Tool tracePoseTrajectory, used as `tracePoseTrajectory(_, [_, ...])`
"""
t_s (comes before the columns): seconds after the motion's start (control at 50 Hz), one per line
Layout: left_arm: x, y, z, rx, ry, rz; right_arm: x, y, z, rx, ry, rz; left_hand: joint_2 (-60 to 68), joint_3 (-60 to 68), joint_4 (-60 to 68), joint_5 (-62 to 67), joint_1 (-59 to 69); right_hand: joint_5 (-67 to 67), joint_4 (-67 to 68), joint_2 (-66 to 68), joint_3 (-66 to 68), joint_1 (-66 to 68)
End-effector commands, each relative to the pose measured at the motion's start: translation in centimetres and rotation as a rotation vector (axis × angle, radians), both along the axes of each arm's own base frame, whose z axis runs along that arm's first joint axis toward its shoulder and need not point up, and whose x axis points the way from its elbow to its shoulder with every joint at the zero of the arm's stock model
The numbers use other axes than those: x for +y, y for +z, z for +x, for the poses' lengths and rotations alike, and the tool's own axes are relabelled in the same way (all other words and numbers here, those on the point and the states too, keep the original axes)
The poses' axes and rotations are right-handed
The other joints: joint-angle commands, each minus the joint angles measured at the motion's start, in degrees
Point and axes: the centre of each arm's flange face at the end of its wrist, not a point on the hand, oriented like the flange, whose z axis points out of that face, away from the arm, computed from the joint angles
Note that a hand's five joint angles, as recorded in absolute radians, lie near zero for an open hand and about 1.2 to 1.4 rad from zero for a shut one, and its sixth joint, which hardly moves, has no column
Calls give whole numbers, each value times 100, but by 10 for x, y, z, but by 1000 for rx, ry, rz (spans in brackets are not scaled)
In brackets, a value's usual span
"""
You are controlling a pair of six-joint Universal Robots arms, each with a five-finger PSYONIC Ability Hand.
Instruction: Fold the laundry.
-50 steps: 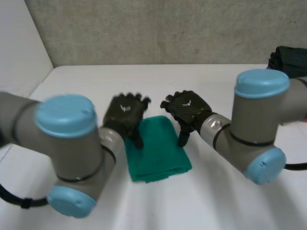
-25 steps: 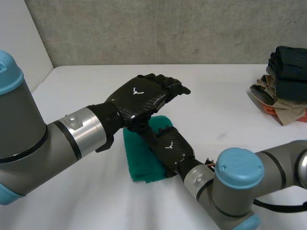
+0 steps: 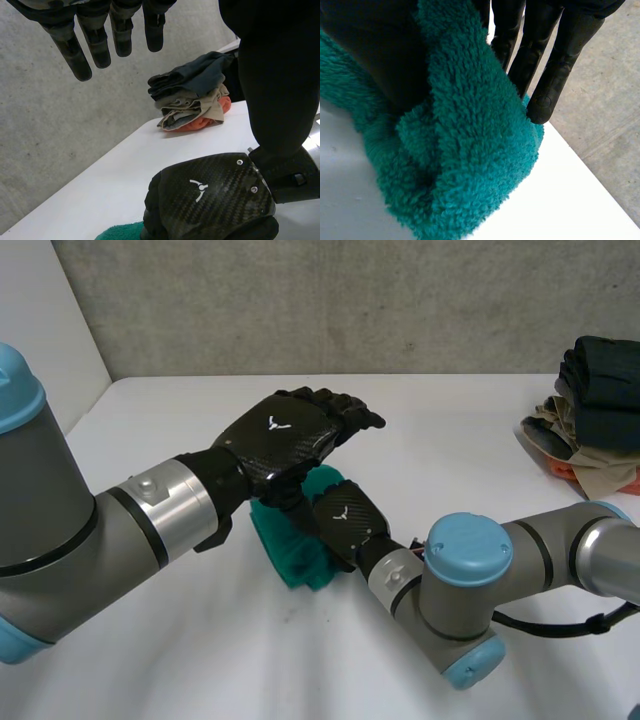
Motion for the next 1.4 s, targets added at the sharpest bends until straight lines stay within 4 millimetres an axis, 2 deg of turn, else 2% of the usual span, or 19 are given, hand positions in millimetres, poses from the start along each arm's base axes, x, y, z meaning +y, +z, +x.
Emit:
tracePoseTrajectory(0.02, [-4, 2, 2, 3, 14, -5, -10, 8, -1, 12, -8, 20, 125, 76, 141, 34, 161, 1554, 1197, 1264, 1332, 2721])
tracePoseTrajectory(0.08, [-8, 4, 6, 6, 28, -11, -28, 18, -12, 8, -53, 9, 125, 76, 141, 34, 161, 1554, 1197, 1264, 1332, 2721])
tracePoseTrajectory(0.1, [-12, 7, 9, 12, 43, -19, -43, 29, -21, -2, -88, -9, 141, 93, 158, 51, 178, 1554, 1197, 1264, 1332, 2721])
tracePoseTrajectory(0.18, [-19, 14, 17, 23, 72, -35, -68, 51, -36, -34, -118, -52, 125, 76, 142, 34, 161, 1554, 1197, 1264, 1332, 2721])
tracePoseTrajectory(0.36, [-24, 18, 23, 31, 96, -43, -95, 83, -47, -87, -90, -127, 125, 76, 141, 34, 161, 1554, 1197, 1264, 1332, 2721])
tracePoseTrajectory(0.42, [-24, 18, 23, 31, 96, -43, -94, 81, -47, -79, -80, -111, 125, 76, 141, 34, 161, 1554, 1197, 1264, 1332, 2721])
tracePoseTrajectory(0.52, [-24, 16, 23, 29, 96, -36, -84, 64, -49, -35, -58, -34, 125, 76, 141, 34, 161, 1554, 1197, 1264, 1332, 2721])
tracePoseTrajectory(0.54, [-24, 16, 23, 29, 96, -35, -83, 62, -50, -30, -58, -23, 125, 76, 141, 34, 161, 827, 471, 537, 606, 1994])
tracePoseTrajectory(0.56, [-24, 16, 23, 29, 96, -33, -81, 58, -52, -18, -57, -7, 108, 59, 125, 17, 144, -1778, -2135, -2068, -1999, -611])
tracePoseTrajectory(0.58, [-24, 15, 23, 28, 96, -33, -81, 56, -53, -11, -59, -6, 108, 59, 125, 17, 144, -2919, -3276, -3209, -3141, -1753])
tracePoseTrajectory(0.62, [-24, 15, 23, 27, 96, -32, -83, 55, -57, -9, -71, -8, 91, 43, 108, 1, 128, -3737, -4094, -4027, -3959, -2570])
tracePoseTrajectory(0.72, [-24, 13, 23, 26, 95, -26, -108, 63, -83, -8, -143, -26, 91, 42, 108, 0, 127, -3789, -4146, -4079, -4011, -2622])
tracePoseTrajectory(0.82, [-24, 12, 22, 25, 93, -24, -122, 71, -103, 20, -169, -60, 91, 42, 108, 0, 127, -3806, -4162, -4096, -4027, -2639])
tracePoseTrajectory(1.04, [-24, 9, 21, 20, 90, -15, -119, 57, -124, 178, -4, -114, 91, 42, 108, 0, 127, -4276, -4633, -4566, -4498, -3110])
tracePoseTrajectory(1.18, [-23, 8, 20, 18, 87, -11, -127, 45, -139, 255, 28, -188, 108, 59, 125, 17, 144, -4411, -4768, -4701, -4633, -3244])
tracePoseTrajectory(1.4, [-27, -1, 19, 6, 89, 12, -125, 29, -147, 282, 150, -255, 141, 93, 158, 51, 178, -4815, -5172, -5105, -5037, -3648])
